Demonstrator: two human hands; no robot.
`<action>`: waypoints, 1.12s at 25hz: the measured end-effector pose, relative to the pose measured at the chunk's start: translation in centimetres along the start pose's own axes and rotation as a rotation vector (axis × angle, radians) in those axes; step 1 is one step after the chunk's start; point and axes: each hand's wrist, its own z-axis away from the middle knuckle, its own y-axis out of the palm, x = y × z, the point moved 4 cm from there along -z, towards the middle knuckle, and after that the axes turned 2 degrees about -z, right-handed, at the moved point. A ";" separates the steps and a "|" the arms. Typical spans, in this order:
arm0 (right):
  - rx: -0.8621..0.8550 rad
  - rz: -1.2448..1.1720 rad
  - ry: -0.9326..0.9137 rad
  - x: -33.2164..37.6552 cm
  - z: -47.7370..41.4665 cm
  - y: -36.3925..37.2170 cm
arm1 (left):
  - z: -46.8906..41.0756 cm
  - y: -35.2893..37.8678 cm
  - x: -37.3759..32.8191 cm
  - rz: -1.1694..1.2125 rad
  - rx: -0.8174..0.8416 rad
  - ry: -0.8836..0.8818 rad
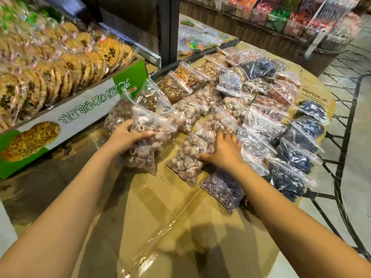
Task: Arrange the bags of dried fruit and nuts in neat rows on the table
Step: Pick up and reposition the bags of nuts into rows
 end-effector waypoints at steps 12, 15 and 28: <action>0.075 -0.045 -0.028 -0.2 -0.8 0.7 | 0.7 5.0 4.5 -0.569 -0.248 0.140; -0.026 0.000 -0.045 -0.5 -0.3 1.1 | -1.0 3.9 4.4 -0.558 -0.216 0.077; -0.199 0.009 -0.167 -17.1 -1.6 -9.3 | 5.1 15.9 -11.6 -0.508 -0.429 0.182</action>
